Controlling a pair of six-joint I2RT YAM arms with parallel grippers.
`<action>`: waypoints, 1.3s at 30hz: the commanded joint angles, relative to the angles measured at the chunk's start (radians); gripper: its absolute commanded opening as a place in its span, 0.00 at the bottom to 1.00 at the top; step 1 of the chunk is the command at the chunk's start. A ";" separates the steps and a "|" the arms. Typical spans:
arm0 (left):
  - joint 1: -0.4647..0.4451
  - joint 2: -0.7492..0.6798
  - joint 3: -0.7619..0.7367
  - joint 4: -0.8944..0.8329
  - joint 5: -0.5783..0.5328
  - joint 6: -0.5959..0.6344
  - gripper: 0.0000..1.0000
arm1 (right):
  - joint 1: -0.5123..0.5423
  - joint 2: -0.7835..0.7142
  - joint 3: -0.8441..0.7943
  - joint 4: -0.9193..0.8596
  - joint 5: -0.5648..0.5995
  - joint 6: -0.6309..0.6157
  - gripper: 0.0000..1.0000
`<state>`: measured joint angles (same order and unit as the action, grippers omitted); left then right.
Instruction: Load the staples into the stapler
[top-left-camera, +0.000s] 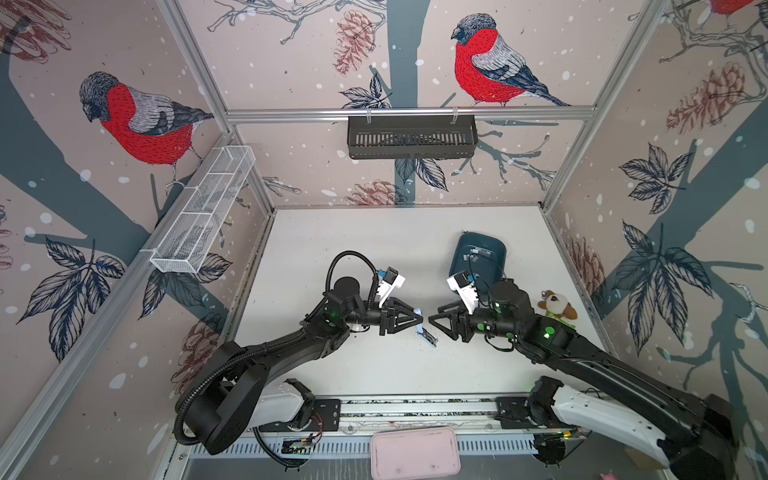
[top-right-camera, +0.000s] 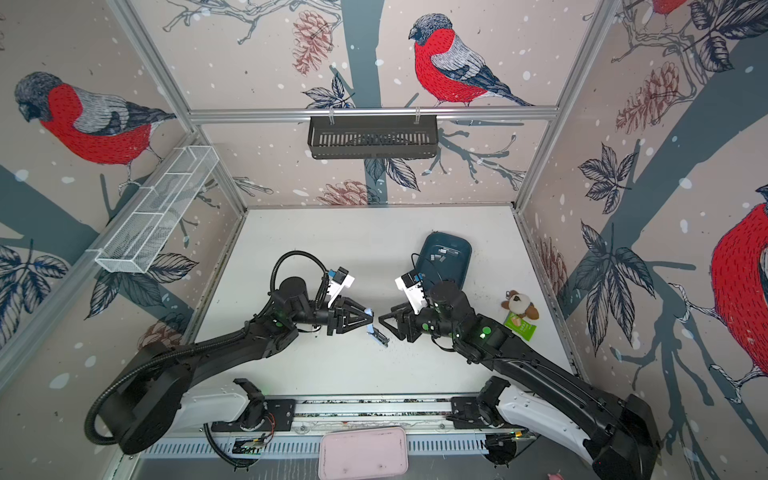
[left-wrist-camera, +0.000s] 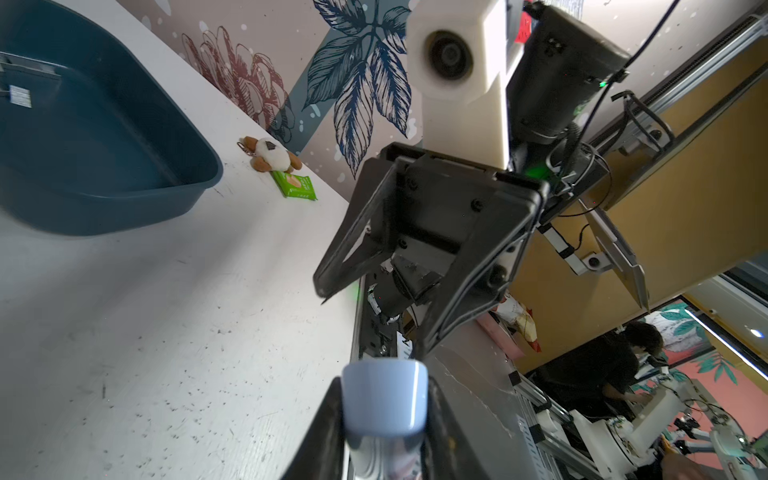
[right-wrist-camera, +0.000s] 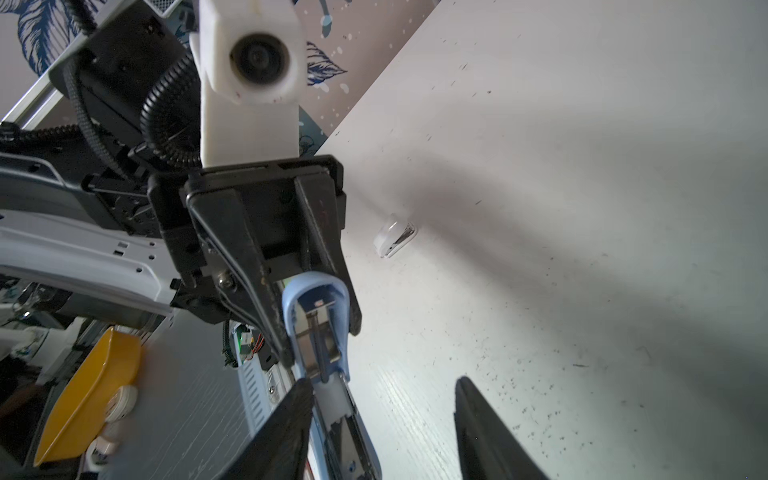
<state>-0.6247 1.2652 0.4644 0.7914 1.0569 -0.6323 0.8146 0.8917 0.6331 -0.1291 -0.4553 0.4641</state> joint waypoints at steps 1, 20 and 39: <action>0.002 0.008 0.014 0.096 0.079 -0.028 0.27 | -0.006 0.013 -0.003 0.051 -0.158 -0.034 0.56; 0.002 -0.013 0.029 0.149 0.111 -0.055 0.26 | -0.011 0.062 -0.027 0.226 -0.332 -0.003 0.50; -0.003 -0.011 0.005 0.234 0.095 -0.100 0.26 | 0.013 0.091 -0.053 0.331 -0.344 0.042 0.36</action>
<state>-0.6266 1.2568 0.4706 0.9459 1.1481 -0.7170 0.8207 0.9775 0.5793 0.1432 -0.7845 0.4957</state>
